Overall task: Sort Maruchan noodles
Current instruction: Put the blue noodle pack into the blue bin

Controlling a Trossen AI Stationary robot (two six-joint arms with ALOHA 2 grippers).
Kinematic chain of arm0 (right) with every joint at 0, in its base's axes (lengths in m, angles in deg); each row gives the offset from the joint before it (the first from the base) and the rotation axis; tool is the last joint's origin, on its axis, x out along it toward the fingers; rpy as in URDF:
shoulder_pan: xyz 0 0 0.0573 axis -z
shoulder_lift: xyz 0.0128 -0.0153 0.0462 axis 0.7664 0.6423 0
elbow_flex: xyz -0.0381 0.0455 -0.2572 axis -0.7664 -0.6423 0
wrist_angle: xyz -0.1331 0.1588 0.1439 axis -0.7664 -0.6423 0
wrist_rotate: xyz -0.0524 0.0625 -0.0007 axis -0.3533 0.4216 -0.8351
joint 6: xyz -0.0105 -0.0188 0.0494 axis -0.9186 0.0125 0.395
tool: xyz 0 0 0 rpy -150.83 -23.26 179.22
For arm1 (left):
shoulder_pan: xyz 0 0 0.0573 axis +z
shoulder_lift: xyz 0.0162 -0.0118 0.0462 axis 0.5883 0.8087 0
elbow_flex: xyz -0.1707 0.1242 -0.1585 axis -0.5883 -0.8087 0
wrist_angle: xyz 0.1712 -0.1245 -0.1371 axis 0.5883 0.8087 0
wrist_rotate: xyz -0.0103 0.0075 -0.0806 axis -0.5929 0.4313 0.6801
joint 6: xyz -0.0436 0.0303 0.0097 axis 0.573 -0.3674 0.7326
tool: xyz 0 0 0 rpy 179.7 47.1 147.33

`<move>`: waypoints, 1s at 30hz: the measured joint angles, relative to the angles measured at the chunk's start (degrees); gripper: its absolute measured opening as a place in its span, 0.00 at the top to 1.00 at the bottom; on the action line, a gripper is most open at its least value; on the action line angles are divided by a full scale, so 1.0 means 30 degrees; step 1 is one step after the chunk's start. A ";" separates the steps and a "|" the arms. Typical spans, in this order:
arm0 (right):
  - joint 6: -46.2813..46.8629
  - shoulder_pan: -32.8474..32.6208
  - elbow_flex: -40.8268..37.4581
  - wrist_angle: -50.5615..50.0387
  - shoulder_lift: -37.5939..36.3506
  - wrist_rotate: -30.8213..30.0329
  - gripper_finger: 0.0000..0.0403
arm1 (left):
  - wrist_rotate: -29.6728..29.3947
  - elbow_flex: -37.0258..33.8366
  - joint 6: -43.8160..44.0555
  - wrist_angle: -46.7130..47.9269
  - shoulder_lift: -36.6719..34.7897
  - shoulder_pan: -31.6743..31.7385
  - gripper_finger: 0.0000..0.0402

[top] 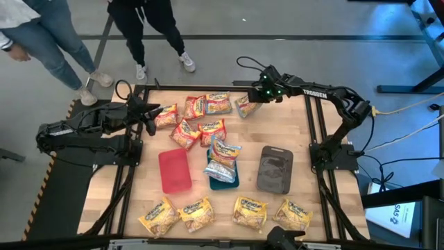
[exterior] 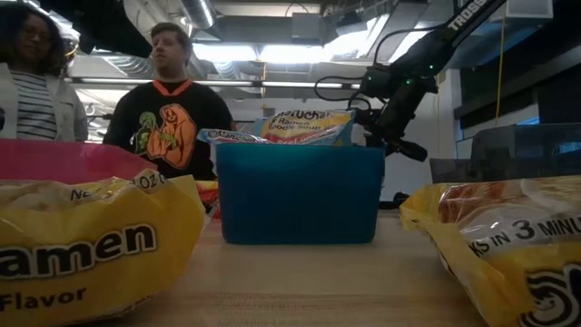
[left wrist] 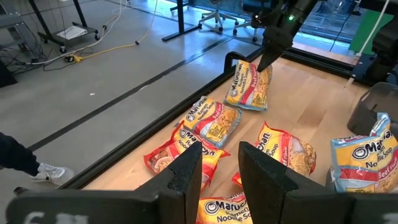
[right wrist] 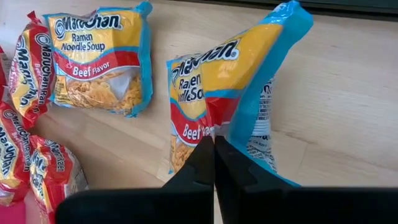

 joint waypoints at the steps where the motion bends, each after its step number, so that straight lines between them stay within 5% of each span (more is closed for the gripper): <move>1: 0.0000 0.0000 0.0000 0.0004 0.0000 0.0000 1.00 | 0.0003 0.0001 0.0000 0.0000 -0.0002 0.0000 0.75; 10: -0.0087 -0.0007 0.0022 0.0148 -0.0627 0.0630 1.00 | 0.0007 0.0001 0.0007 0.0007 0.0003 -0.0003 0.75; 18: -0.0160 -0.0057 0.0029 0.0749 -0.3615 0.0730 1.00 | 0.0015 0.0005 0.0066 0.1117 0.0000 0.0000 0.75; 30: -0.0248 -0.4070 0.0036 0.2285 -0.7113 -0.0542 1.00 | 0.0018 0.0005 0.0186 0.0758 0.0001 0.0000 0.75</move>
